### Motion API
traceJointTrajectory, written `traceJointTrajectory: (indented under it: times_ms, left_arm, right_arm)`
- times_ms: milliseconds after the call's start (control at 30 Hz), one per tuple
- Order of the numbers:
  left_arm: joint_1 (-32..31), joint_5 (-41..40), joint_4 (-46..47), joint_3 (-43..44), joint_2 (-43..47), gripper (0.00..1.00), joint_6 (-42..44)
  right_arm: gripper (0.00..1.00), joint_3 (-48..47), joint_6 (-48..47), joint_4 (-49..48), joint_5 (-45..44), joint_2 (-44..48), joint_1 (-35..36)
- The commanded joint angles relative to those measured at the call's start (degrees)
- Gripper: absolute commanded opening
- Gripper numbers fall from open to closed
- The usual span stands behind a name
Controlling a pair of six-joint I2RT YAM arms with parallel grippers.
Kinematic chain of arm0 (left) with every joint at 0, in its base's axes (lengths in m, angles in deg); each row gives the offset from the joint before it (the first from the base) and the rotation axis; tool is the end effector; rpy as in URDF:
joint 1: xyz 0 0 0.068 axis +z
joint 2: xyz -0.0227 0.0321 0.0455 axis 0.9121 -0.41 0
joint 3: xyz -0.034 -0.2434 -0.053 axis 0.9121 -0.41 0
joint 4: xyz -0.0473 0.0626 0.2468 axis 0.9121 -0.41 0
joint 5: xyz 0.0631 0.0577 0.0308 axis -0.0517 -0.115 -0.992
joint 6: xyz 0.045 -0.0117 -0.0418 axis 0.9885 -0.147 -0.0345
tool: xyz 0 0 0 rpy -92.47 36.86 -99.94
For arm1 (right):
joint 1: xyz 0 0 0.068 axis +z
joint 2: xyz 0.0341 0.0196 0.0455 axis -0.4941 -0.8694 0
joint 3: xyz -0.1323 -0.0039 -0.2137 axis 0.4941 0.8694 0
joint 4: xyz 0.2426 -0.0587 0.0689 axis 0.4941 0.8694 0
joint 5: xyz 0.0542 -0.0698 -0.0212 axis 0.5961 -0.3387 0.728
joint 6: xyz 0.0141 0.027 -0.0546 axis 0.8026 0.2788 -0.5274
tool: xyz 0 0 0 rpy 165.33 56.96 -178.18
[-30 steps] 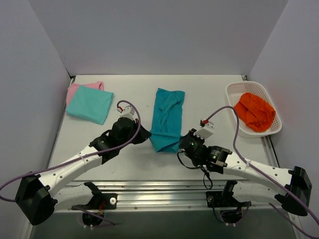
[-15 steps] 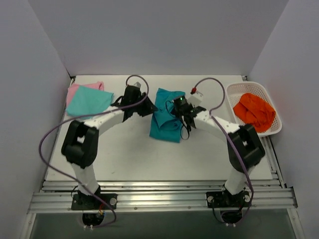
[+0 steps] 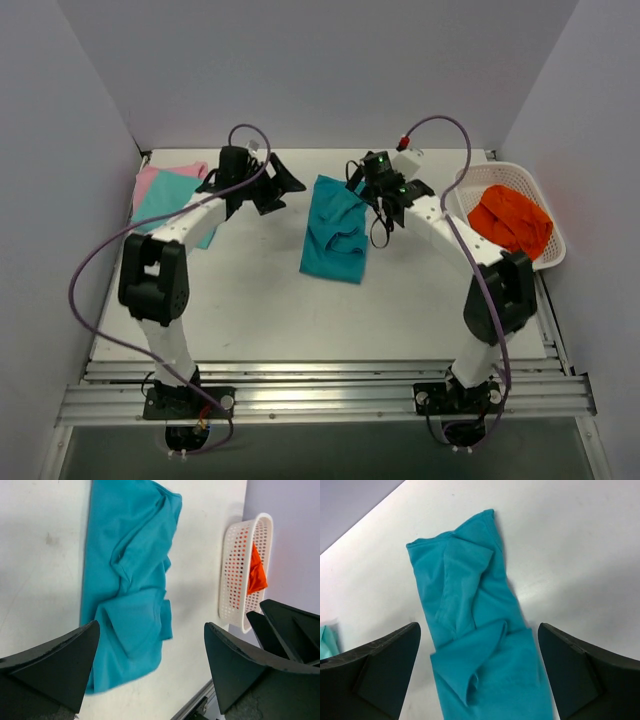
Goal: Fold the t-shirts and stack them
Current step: Fold the folded rectangular tshirt in 1/3 of the way
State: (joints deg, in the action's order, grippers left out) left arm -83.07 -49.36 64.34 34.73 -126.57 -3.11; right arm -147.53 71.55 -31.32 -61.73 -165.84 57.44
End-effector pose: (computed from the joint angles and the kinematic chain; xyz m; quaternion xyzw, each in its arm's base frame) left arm 0.4331 -0.1556 0.2221 -0.1427 0.8593 -0.4073 0.2745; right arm 0.3875 0.1844 0.2789 0.2560 0.8174 0.1777 0.4845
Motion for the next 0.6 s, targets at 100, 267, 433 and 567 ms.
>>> traceJointTrajectory:
  times_ms: [100,267,433,567]
  left_arm:
    - [-1.1,-3.7,12.0,-22.6,20.7,0.94,-0.5]
    - [-3.6,-8.2,16.2,-34.6,27.8,0.94,0.2]
    - [-4.9,-8.2,22.5,-39.3,26.2,0.94,-1.5]
    - [-5.2,-7.4,25.4,-37.7,21.4,0.96,-2.3]
  right_arm:
    - [1.00,19.3,1.8,-3.9,-4.2,18.5,4.9]
    - [0.93,34.4,4.5,-12.2,-2.5,25.7,8.3]
    - [0.71,39.7,7.0,-19.1,-0.1,21.9,9.0]
    - [0.64,39.1,6.8,-20.8,-0.4,17.0,8.9]
